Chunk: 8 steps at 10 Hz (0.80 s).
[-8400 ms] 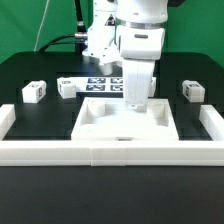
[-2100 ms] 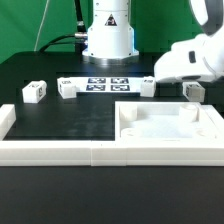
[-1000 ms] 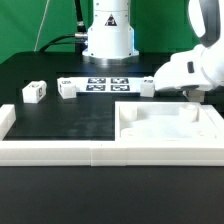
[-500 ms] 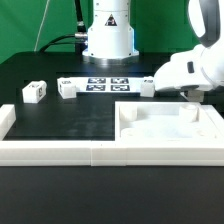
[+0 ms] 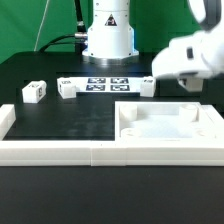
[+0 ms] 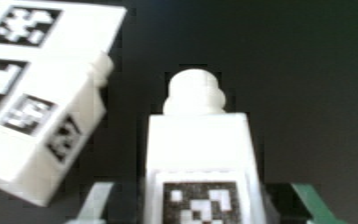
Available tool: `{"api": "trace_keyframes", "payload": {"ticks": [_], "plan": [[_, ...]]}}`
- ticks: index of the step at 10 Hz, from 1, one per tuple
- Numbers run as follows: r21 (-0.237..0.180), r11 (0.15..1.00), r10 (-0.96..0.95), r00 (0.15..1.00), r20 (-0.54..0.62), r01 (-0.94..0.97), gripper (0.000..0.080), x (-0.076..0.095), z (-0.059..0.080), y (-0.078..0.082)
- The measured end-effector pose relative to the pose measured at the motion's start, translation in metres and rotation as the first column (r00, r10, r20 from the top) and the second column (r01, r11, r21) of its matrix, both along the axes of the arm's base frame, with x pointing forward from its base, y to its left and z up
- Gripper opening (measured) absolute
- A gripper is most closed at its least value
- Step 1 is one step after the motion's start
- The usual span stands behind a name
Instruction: Assemble one leg
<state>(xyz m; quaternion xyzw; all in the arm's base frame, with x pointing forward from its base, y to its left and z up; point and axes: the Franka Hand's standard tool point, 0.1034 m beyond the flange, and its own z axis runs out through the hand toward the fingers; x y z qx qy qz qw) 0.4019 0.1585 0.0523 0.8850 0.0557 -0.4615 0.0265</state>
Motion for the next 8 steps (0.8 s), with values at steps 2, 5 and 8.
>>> {"api": "trace_keyframes", "payload": {"ticks": [2, 5, 8], "plan": [[-0.012, 1.0, -0.019, 1.0, 0.01, 0.019, 0.0287, 0.008, 0.025, -0.008], [0.02, 0.999, -0.032, 0.984, 0.174, 0.029, 0.0287, 0.025, 0.016, -0.002], [0.091, 0.996, -0.039, 0.911, 0.412, 0.001, 0.0287, 0.041, 0.003, -0.01]]}}
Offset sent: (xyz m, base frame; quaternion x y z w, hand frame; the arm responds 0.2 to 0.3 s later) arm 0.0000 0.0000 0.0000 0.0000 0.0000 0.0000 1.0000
